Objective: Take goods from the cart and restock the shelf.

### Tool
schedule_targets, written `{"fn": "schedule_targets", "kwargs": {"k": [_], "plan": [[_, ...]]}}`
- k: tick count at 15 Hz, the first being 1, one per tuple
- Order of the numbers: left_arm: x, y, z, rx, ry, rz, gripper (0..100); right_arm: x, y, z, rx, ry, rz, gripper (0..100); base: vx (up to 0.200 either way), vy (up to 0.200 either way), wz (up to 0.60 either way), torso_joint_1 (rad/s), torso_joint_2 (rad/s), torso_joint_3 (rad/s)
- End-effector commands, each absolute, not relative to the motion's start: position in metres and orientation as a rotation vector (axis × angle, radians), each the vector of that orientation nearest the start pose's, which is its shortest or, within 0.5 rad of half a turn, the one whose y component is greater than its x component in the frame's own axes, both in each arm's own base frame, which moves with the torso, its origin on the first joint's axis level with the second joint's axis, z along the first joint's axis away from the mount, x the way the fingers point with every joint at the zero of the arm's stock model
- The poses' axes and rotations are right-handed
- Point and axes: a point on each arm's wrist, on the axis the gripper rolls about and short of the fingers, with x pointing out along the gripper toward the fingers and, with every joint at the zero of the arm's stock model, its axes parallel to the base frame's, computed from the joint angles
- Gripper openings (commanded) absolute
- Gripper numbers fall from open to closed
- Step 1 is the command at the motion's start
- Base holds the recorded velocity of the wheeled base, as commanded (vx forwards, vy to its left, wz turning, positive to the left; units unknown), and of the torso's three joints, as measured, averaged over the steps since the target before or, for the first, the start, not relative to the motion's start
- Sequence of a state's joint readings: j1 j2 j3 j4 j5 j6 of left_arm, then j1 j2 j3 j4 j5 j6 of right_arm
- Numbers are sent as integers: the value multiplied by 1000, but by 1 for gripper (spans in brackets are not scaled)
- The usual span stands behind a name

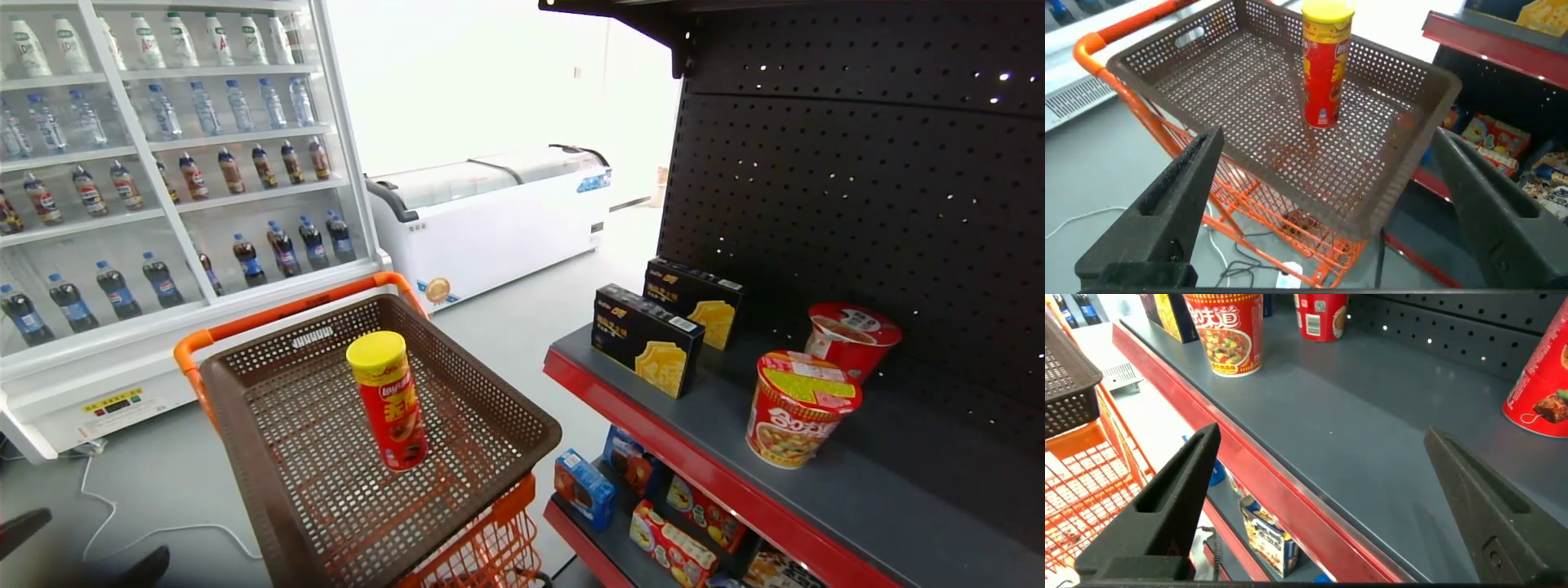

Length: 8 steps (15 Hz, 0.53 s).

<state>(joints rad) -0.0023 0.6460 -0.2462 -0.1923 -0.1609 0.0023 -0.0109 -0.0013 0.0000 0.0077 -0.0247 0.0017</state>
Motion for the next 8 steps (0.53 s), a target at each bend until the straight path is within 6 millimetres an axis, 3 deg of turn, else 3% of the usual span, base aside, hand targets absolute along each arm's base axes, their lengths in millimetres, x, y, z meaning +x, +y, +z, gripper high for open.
{"fn": "schedule_targets", "kwargs": {"k": [1, 8], "plan": [[122, -3, 171, -10, 387, -176, 100, -23, 0, 75, 1, 8, -35, 100, 0, 0, 0, 0, 0, 0], [188, 5, 160, -28, 552, -231, 100, -23, 0, 75, 1, 8, -35, 100, 0, 0, 0, 0, 0, 0]]}}
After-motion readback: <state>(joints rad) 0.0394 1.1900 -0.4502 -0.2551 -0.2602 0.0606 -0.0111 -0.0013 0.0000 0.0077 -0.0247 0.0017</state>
